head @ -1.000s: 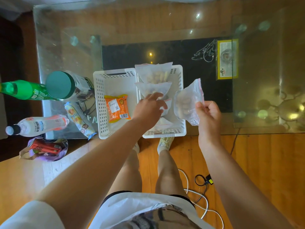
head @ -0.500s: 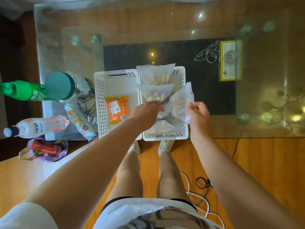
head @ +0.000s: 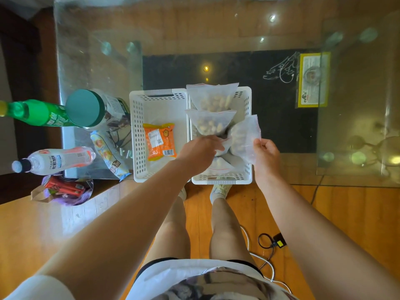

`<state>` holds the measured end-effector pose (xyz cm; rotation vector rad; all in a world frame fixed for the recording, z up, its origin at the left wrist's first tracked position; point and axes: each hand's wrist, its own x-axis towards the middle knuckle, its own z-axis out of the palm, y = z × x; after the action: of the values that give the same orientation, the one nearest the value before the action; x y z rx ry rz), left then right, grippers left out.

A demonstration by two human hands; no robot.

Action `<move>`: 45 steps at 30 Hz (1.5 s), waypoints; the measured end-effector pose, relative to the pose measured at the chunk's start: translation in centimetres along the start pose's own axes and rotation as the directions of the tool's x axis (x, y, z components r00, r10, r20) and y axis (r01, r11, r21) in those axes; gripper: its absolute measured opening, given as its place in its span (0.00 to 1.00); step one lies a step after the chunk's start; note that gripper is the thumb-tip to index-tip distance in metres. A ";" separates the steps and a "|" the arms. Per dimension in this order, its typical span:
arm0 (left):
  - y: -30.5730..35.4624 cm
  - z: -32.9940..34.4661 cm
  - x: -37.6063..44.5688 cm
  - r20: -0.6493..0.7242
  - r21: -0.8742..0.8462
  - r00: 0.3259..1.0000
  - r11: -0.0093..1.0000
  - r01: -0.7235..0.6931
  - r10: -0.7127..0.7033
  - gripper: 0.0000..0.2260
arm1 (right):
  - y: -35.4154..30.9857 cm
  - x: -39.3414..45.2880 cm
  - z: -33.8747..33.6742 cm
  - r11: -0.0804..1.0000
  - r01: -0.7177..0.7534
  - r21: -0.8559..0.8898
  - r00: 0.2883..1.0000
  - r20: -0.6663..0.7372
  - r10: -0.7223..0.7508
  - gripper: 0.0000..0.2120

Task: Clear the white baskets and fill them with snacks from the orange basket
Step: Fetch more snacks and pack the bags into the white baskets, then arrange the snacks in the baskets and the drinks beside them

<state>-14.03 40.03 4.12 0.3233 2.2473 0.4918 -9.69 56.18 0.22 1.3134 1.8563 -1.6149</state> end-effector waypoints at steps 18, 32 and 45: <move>-9.7 0.2 -8.7 -0.260 -0.814 0.774 0.562 0.146 -0.577 0.13 | -5.3 -4.4 3.4 0.791 0.489 -0.367 0.831 -0.081 -0.551 0.19; -26.2 -0.7 -19.1 0.097 -0.994 0.454 -0.060 0.097 -0.886 0.19 | 0.0 -14.3 27.9 0.703 0.593 -0.392 0.731 0.629 -0.266 0.14; -33.3 -4.6 -18.8 -0.136 -0.990 0.657 0.132 -0.055 -0.742 0.25 | 4.9 -10.3 37.8 0.255 0.578 -0.776 0.752 0.627 0.205 0.26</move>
<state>-7.66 2.05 4.41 -1.3090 1.9024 1.8041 -11.83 17.18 -5.73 -0.0995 1.9336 -0.4621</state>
